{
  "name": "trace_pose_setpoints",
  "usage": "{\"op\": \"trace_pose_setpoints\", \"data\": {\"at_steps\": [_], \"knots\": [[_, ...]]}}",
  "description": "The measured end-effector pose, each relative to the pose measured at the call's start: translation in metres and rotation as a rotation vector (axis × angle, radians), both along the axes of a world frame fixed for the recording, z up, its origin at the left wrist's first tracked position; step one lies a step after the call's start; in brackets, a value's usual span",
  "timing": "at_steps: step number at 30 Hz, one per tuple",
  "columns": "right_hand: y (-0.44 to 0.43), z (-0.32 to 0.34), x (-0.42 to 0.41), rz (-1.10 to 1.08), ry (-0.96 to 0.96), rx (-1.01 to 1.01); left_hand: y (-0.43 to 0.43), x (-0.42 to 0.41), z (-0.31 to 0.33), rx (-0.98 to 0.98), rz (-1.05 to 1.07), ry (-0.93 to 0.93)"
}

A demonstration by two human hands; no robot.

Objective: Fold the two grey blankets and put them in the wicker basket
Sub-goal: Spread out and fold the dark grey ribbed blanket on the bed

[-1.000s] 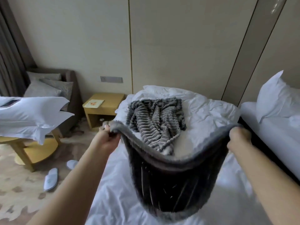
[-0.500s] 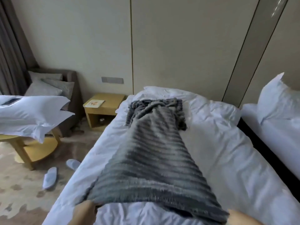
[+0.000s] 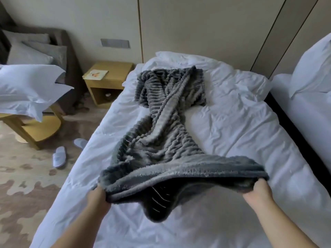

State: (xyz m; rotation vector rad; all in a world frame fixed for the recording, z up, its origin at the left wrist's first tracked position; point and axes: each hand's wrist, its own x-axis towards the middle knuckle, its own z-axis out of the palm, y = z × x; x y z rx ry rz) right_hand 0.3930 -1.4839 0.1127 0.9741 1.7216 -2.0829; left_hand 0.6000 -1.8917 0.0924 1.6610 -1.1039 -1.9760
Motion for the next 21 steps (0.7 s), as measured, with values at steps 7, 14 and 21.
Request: {"op": "trace_pose_setpoints", "data": {"at_steps": [7,14,21], "knots": [[0.033,-0.079,0.076,1.401,-0.402,0.926,0.005,0.068,-0.049,-0.105,-0.55,-0.702],[0.002,-0.051,0.021,0.814,-0.097,1.085,-0.017,0.024,-0.026,-0.451,-0.043,-0.696],[-0.087,-0.049,-0.054,0.582,0.182,0.957,0.002,-0.087,-0.028,-0.777,-0.557,-0.509]]}}
